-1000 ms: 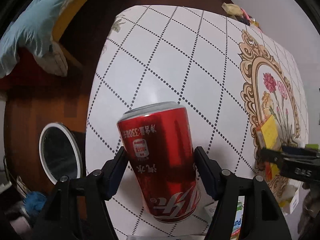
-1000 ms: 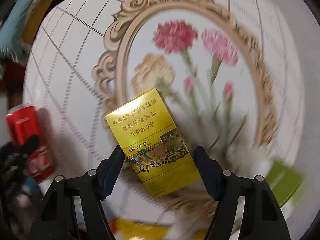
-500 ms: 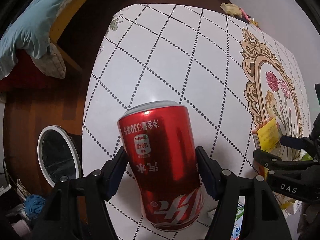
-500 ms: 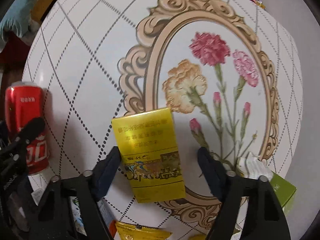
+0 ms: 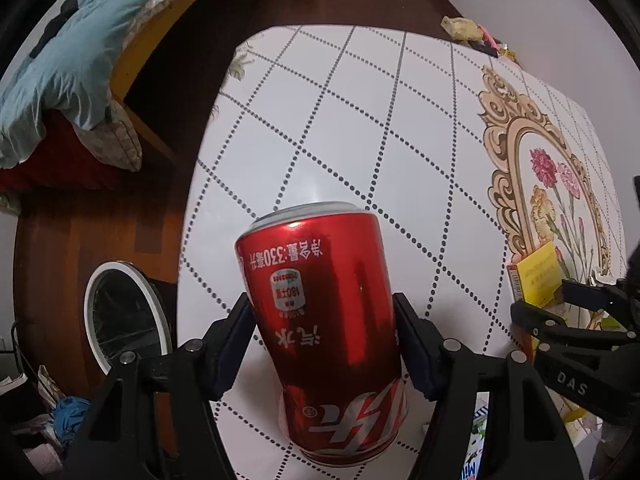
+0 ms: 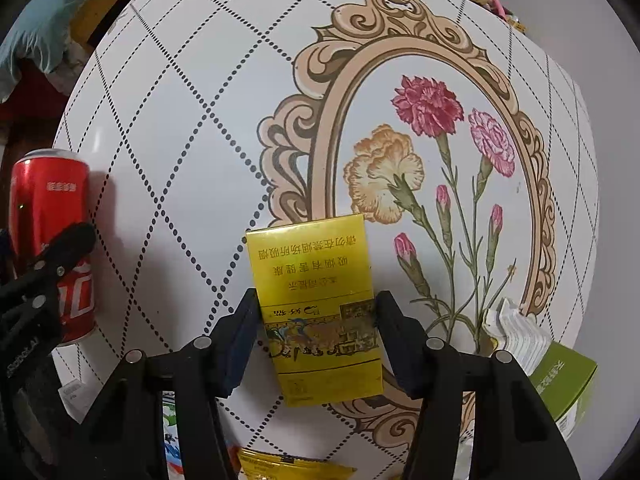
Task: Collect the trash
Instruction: 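Carry the can and pack over the white bin with both tools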
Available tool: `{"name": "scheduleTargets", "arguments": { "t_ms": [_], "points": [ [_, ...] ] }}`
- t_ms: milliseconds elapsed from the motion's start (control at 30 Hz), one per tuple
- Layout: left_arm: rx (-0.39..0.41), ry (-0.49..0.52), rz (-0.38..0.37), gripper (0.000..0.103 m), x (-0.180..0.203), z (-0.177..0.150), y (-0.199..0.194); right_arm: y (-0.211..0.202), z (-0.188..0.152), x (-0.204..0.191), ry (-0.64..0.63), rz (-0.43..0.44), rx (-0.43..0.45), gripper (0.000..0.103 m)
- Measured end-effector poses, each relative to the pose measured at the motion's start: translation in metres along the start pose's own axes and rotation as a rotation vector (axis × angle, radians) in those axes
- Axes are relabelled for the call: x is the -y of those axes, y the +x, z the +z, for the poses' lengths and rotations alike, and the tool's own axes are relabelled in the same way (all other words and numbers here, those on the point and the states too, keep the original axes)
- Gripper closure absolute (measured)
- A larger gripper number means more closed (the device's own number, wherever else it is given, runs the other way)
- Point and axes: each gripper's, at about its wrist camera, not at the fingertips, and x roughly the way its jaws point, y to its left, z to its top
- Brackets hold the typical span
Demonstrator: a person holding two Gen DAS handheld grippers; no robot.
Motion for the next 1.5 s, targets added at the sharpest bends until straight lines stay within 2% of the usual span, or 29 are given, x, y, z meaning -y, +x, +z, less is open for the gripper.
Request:
{"name": "scheduleTargets", "arguments": {
  "t_ms": [233,400,633,733,833,933,1033,1133,1233,1367,1500],
  "points": [
    [0.086,0.012,0.008,0.039,-0.002,-0.006,-0.035,-0.008,-0.015,0.010,0.044,0.032,0.029,0.043],
    [0.159,0.008,0.001,0.039,-0.010,-0.016,-0.068,-0.046,-0.042,0.019,0.096,0.056,0.132,0.043],
    [0.290,-0.002,-0.010,0.039,-0.032,-0.037,-0.129,-0.115,-0.084,0.008,0.130,0.072,0.312,0.043],
    [0.343,-0.010,-0.020,0.039,-0.047,-0.046,-0.153,-0.150,-0.098,-0.007,0.136,0.101,0.393,0.043],
    [0.396,-0.024,-0.031,0.039,-0.071,-0.054,-0.178,-0.169,-0.095,-0.029,0.123,0.142,0.446,0.043],
    [0.442,-0.049,-0.027,0.039,-0.108,-0.063,-0.199,-0.192,-0.099,-0.063,0.092,0.193,0.491,0.043],
    [0.459,-0.084,-0.013,0.039,-0.147,-0.072,-0.208,-0.204,-0.097,-0.115,0.033,0.253,0.509,0.043],
    [0.447,-0.138,0.011,0.039,-0.197,-0.083,-0.202,-0.202,-0.093,-0.167,-0.026,0.297,0.492,0.043],
    [0.399,-0.199,0.047,0.039,-0.250,-0.094,-0.175,-0.183,-0.083,-0.231,-0.096,0.324,0.450,0.043],
    [0.269,-0.287,0.040,0.038,-0.322,-0.108,-0.107,-0.128,-0.061,-0.310,-0.155,0.344,0.335,0.043],
    [0.152,-0.359,-0.016,0.038,-0.370,-0.113,-0.039,-0.068,-0.038,-0.361,-0.175,0.362,0.208,0.043]
  ]
}}
